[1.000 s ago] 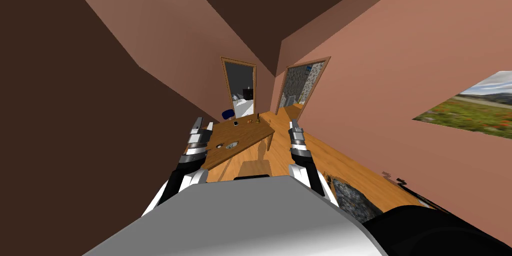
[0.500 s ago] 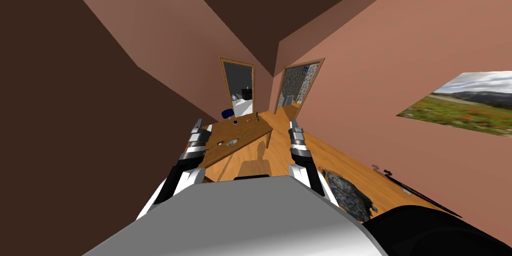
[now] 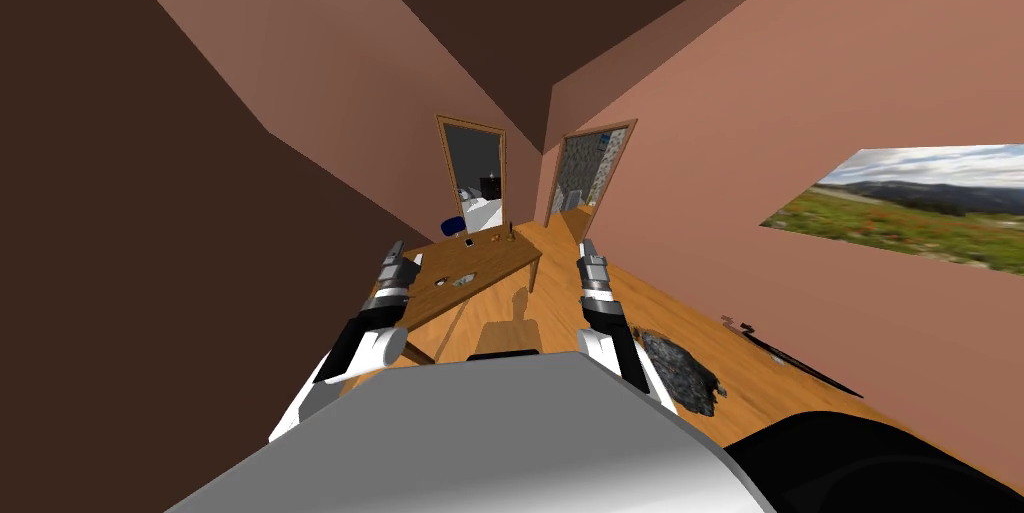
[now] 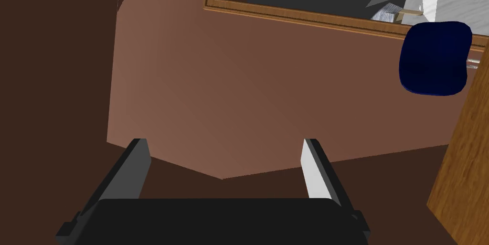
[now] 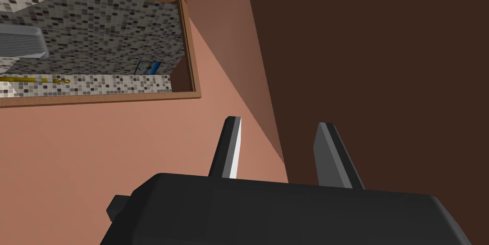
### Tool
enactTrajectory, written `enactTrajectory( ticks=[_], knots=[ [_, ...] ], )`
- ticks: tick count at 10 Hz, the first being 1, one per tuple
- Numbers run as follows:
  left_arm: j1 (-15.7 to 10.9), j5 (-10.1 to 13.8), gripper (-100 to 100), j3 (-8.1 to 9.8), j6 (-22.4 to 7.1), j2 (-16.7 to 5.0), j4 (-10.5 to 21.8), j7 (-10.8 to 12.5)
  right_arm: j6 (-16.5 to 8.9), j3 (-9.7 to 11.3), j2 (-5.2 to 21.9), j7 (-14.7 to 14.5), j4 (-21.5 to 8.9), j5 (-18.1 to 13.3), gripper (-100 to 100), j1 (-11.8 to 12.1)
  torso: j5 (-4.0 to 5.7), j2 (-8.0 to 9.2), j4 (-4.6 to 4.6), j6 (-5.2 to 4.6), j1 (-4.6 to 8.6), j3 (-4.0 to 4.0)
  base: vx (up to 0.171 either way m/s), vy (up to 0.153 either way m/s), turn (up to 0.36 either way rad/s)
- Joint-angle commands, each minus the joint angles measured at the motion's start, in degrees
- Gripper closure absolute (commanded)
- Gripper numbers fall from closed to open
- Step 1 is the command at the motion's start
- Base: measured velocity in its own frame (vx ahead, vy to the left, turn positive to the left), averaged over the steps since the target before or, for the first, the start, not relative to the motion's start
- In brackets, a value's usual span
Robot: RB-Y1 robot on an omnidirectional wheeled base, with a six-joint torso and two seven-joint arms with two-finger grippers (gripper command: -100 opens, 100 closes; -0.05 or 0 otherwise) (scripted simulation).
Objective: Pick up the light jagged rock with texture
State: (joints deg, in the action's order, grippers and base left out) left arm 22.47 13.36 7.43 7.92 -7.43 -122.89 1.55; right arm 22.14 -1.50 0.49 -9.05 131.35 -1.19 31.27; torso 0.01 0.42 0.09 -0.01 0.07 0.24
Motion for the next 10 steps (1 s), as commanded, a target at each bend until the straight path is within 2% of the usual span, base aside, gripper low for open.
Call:
enactTrajectory(
  ticks=[1, 3, 4, 5, 6, 7, 8, 10],
  knots=[
    [0.68, 1.22, -100, 0.8, -1.61, -0.32, 0.07, 0.73, 0.0, 0.0, 0.0, 0.0, 0.0, 0.0, 0, 0.0, 0.0, 0.0, 0.0, 0.0, 0.0, 0.0, -0.098, -0.003, -0.03],
    [-0.93, 4.79, -100, 3.55, -6.04, -0.53, 2.75, 2.06, 0.0, -0.01, 0.01, 0.0, 0.0, 0.0, 0, 0.01, -0.03, -0.09, -0.01, 0.01, -0.17, -0.04, -0.098, 0.021, -0.076],
    [-0.93, 4.8, -100, 3.55, -6.51, -0.53, 2.75, 2.06, 0.0, 0.0, 0.0, 0.0, 0.0, 0.0, 0, 0.0, -0.04, 0.0, 0.0, 0.01, -0.17, 0.0, -0.1, 0.009, -0.055],
    [-1.77, 6.61, -100, 4.89, -9.05, -0.68, 4.23, 2.72, 0.0, -0.01, 0.0, 0.0, 0.0, 0.0, 0, 0.01, -0.03, -0.04, 0.0, 0.02, -0.15, -0.01, -0.079, 0.006, -0.076],
    [-1.77, 6.61, -100, 4.89, -9.05, -0.68, 4.23, 2.72, 0.0, 0.0, 0.0, 0.0, 0.0, 0.0, 0, 0.01, -0.03, -0.1, -0.01, 0.01, -0.14, -0.05, -0.056, -0.005, -0.04],
    [-2.63, 8.41, -100, 6.21, -10.71, -0.88, 5.8, 3.37, 0.0, -0.01, 0.0, 0.0, 0.0, 0.0, 0, 0.01, -0.02, -0.18, -0.02, 0.02, -0.1, -0.09, -0.063, -0.012, -0.102],
    [-2.63, 8.41, -100, 6.21, -11.62, -0.88, 5.8, 3.37, 0.0, 0.0, 0.0, 0.0, 0.0, 0.0, 0, 0.01, -0.01, -0.19, -0.03, 0.0, -0.08, -0.1, -0.049, -0.003, -0.042],
    [-4.44, 11.94, -100, 8.69, -15.69, -1.38, 9.08, 4.61, 0.0, 0.0, 0.0, 0.0, 0.0, 0.0, 0, 0.01, -0.02, -0.26, -0.05, 0.0, -0.1, -0.14, -0.056, 0.001, -0.15]
  ],
)
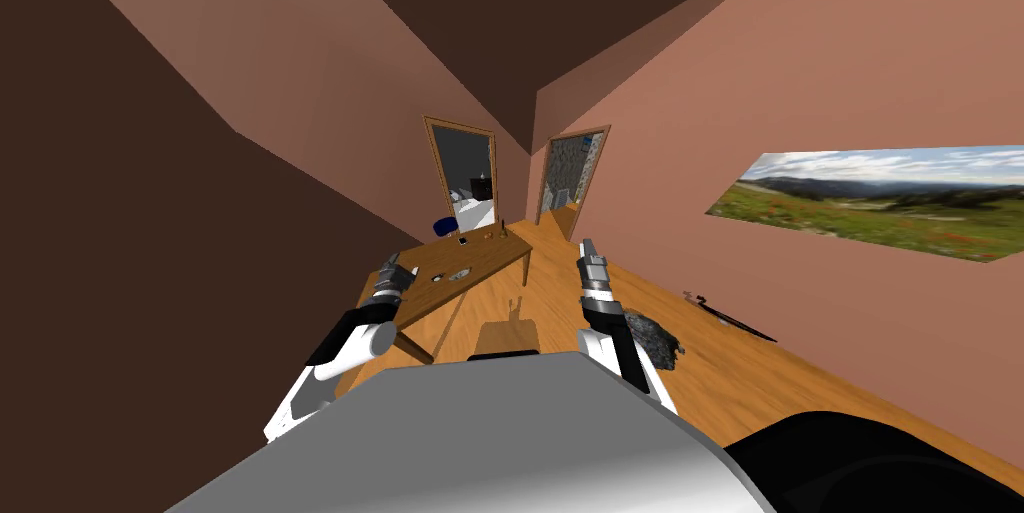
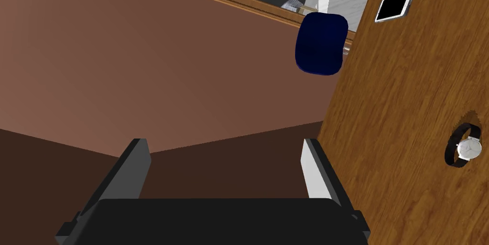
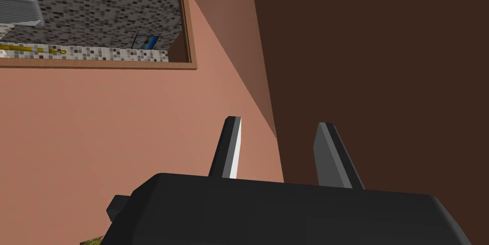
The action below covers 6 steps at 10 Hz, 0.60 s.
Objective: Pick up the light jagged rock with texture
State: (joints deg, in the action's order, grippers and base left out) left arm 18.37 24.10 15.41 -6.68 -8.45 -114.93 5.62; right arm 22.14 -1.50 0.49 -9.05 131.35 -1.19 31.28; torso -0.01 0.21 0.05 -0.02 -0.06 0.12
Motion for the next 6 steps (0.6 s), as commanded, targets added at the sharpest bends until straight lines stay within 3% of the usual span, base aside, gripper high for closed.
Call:
enactTrajectory(
  ticks=[1, 6],
  knots=[
    [-0.34, 1.2, -100, 0.71, -2.21, -0.36, 1.23, 0.54, 0.0, 0.0, 0.0, 0.0, 0.0, 0.0, 0, 0.0, 0.0, 0.0, 0.0, 0.0, 0.0, 0.0, -0.059, 0.011, -0.055],
    [-3.15, 6.17, -100, 3.85, -9.81, -1.46, 7.04, 2.19, 0.0, -0.01, 0.0, 0.0, 0.0, 0.0, 0, 0.02, -0.01, -0.18, -0.04, 0.04, -0.03, -0.1, -0.02, 0.01, -0.116]
  ],
)
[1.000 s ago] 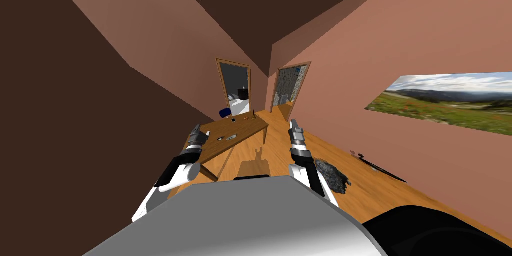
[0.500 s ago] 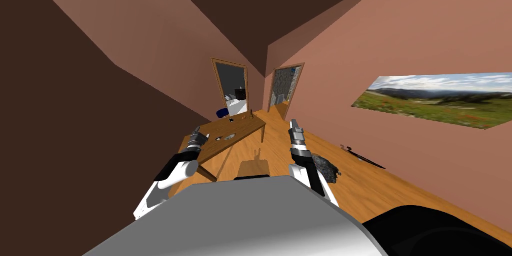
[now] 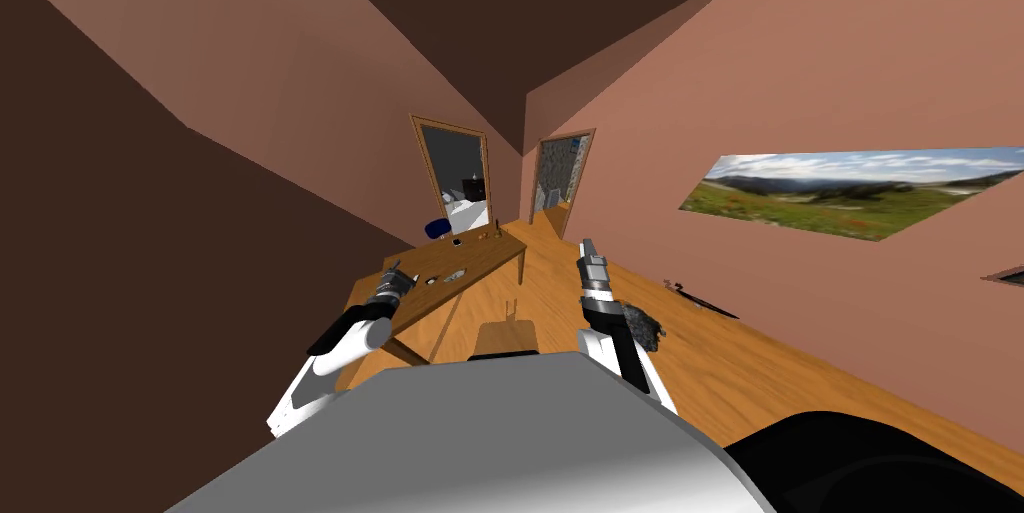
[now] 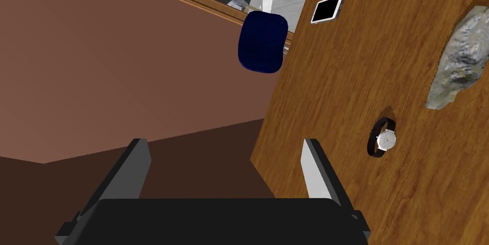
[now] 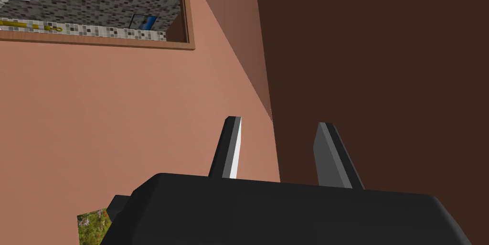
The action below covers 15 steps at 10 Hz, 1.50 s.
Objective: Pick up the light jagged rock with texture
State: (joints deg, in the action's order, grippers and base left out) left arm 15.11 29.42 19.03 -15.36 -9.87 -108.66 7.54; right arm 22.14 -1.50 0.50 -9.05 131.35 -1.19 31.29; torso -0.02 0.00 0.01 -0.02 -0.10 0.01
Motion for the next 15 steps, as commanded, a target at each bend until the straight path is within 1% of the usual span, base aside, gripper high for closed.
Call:
enactTrajectory(
  ticks=[1, 2, 3, 4, 5, 6, 7, 8, 9, 10, 11, 12, 13, 14, 15],
  knots=[
    [-0.81, 2.38, -100, 1.07, -2.86, -0.48, 2.86, 0.74, 0.0, 0.0, 0.0, 0.0, 0.0, 0.0, 0, 0.0, 0.0, 0.0, 0.0, 0.0, 0.0, 0.0, -0.004, 0.018, -0.286],
    [-0.81, 2.38, -100, 1.07, -3.86, -0.48, 2.88, 0.74, 0.0, 0.0, 0.0, 0.0, 0.0, 0.0, 0, 0.0, -0.01, -0.01, 0.0, 0.0, -0.03, 0.0, -0.002, 0.019, -0.067],
    [-1.72, 3.84, -100, 1.81, -5.85, -0.95, 5.08, 1.19, 0.0, -0.01, 0.0, 0.0, 0.0, 0.0, 0, 0.01, -0.01, -0.03, -0.01, 0.04, -0.02, -0.01, 0.008, 0.01, -0.151],
    [-1.72, 3.84, -100, 1.81, -6.37, -0.95, 5.08, 1.19, 0.0, 0.0, 0.0, 0.0, 0.0, 0.0, 0, 0.0, 0.0, -0.06, -0.01, 0.01, -0.01, -0.04, 0.01, 0.012, -0.088],
    [-2.6, 5.22, -100, 2.45, -8.62, -1.42, 7.34, 1.59, 0.0, -0.01, 0.0, 0.0, 0.0, 0.0, 0, 0.01, 0.0, -0.07, -0.02, 0.04, 0.0, -0.04, 0.021, 0.013, -0.166],
    [-3.46, 6.51, -100, 3.0, -10.43, -1.9, 8.8, 1.96, 0.0, 0.0, 0.0, 0.0, 0.0, 0.0, 0, 0.01, 0.0, -0.11, -0.02, 0.01, -0.01, -0.06, 0.033, 0.025, -0.345],
    [-3.46, 6.51, -100, 3.0, -11.24, -1.9, 9.65, 1.96, 0.0, 0.0, 0.0, 0.0, 0.0, 0.0, 0, 0.0, -0.01, -0.16, -0.03, -0.01, -0.05, -0.09, 0.031, 0.03, -0.119],
    [-4.28, 7.73, -100, 3.47, -13.16, -2.38, 11.88, 2.29, 0.0, -0.01, 0.0, 0.0, 0.0, 0.0, 0, 0.02, -0.02, -0.16, -0.04, 0.06, -0.06, -0.09, 0.039, 0.029, -0.174],
    [-4.28, 7.73, -100, 3.47, -13.57, -2.38, 11.97, 2.29, 0.0, -0.01, 0.0, 0.0, 0.0, 0.0, 0, 0.01, -0.02, -0.19, -0.04, 0.01, -0.07, -0.11, 0.036, 0.022, -0.107],
    [-5.06, 8.87, -100, 3.87, -15.82, -2.86, 14.31, 2.6, 0.0, -0.01, 0.0, 0.0, 0.0, 0.0, 0, 0.02, -0.01, -0.19, -0.04, 0.05, -0.03, -0.11, 0.041, 0.018, -0.209],
    [-5.06, 8.87, -100, 3.87, -15.82, -2.86, 14.31, 2.6, 0.0, -0.01, 0.0, 0.0, 0.0, 0.0, 0, 0.01, -0.01, -0.2, -0.05, 0.01, -0.01, -0.12, 0.035, 0.023, -0.117],
    [-5.8, 9.92, -100, 4.21, -17.98, -3.34, 16.63, 2.87, 0.0, -0.01, 0.0, 0.0, 0.0, 0.0, 0, 0.02, 0.0, -0.19, -0.04, 0.05, -0.03, -0.11, 0.057, 0.032, -0.134],
    [-5.8, 9.92, -100, 4.21, -17.98, -3.34, 16.63, 2.87, 0.0, -0.01, 0.0, 0.0, 0.0, 0.0, 0, 0.02, -0.01, -0.25, -0.05, 0.04, -0.06, -0.14, 0.046, 0.04, -0.131],
    [-6.48, 10.9, -100, 4.49, -20.05, -3.81, 18.72, 3.12, 0.0, -0.01, 0.0, 0.0, 0.0, 0.0, 0, 0.02, -0.02, -0.23, -0.05, 0.05, -0.08, -0.14, 0.058, 0.048, -0.25],
    [-6.48, 10.9, -100, 4.49, -20.05, -3.81, 18.93, 3.12, 0.0, -0.01, 0.01, 0.0, 0.0, 0.0, 0, 0.01, -0.03, -0.27, -0.06, 0.02, -0.11, -0.15, 0.049, 0.04, -0.112]
  ],
)
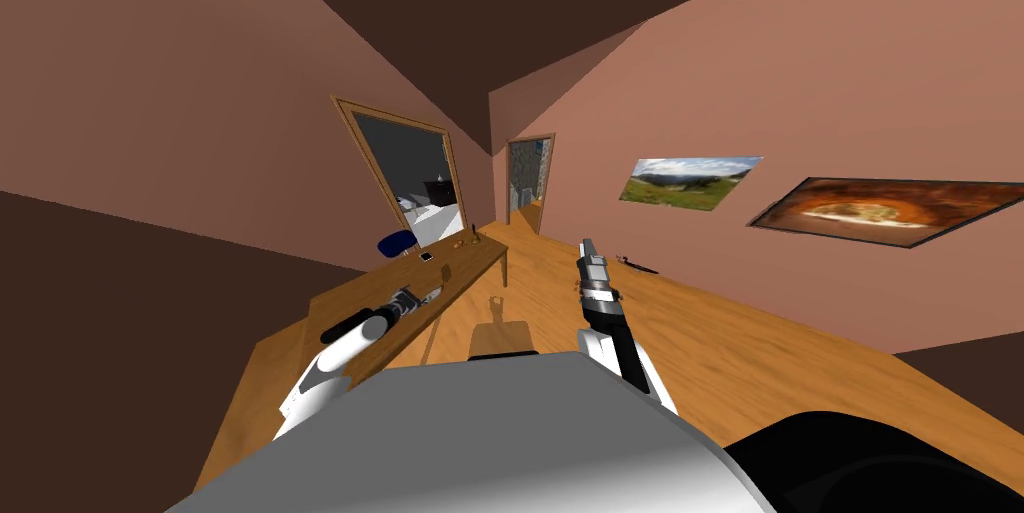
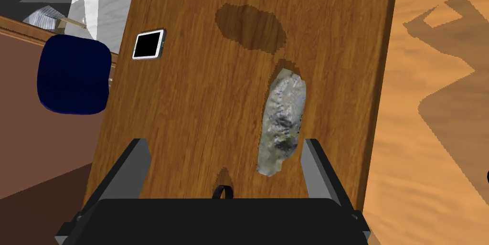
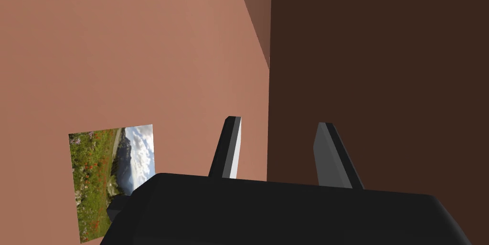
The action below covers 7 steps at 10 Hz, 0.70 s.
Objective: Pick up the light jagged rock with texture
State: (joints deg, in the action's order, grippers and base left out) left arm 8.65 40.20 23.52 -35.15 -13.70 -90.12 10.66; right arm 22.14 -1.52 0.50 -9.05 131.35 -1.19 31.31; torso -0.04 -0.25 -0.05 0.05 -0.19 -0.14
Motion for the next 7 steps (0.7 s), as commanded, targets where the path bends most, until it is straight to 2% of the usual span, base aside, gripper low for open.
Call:
enactTrajectory(
  ticks=[1, 2, 3, 5, 6, 7],
  knots=[
    [-0.64, 1.02, -100, 0.25, -2.23, -0.45, 2.65, 0.23, 0.0, 0.0, 0.0, 0.0, 0.0, 0.0, 0, 0.0, 0.0, 0.0, 0.0, 0.0, 0.0, 0.0, 0.052, 0.038, -0.193],
    [-1.18, 1.86, -100, 0.45, -3.75, -0.92, 4.78, 0.44, 0.0, 0.0, 0.0, 0.0, 0.0, 0.0, 0, -0.01, 0.0, -0.01, 0.0, -0.04, 0.0, 0.0, 0.086, 0.063, -0.32],
    [-1.18, 1.86, -100, 0.45, -4.12, -0.92, 4.86, 0.44, 0.0, 0.0, 0.0, 0.0, 0.0, 0.0, 0, -0.01, -0.01, -0.11, -0.01, -0.05, -0.07, -0.05, 0.064, 0.06, -0.089],
    [-2.01, 3.32, -100, 0.76, -7.58, -1.88, 8.85, 0.83, 0.0, 0.0, 0.0, 0.0, 0.0, 0.0, 0, 0.0, -0.01, -0.04, -0.01, -0.02, -0.08, -0.02, 0.065, 0.085, -0.214],
    [-2.01, 3.32, -100, 0.76, -7.58, -1.88, 9.07, 0.83, 0.0, 0.0, 0.01, 0.0, 0.0, 0.0, 0, 0.0, -0.04, -0.1, -0.02, -0.04, -0.21, -0.06, 0.066, 0.073, -0.097],
    [-2.27, 3.94, -100, 0.87, -9.15, -2.35, 11.06, 1.0, 0.0, -0.01, 0.0, 0.0, 0.0, 0.0, 0, 0.01, -0.03, -0.08, -0.02, 0.03, -0.11, -0.05, 0.061, 0.044, -0.113]
  ],
)
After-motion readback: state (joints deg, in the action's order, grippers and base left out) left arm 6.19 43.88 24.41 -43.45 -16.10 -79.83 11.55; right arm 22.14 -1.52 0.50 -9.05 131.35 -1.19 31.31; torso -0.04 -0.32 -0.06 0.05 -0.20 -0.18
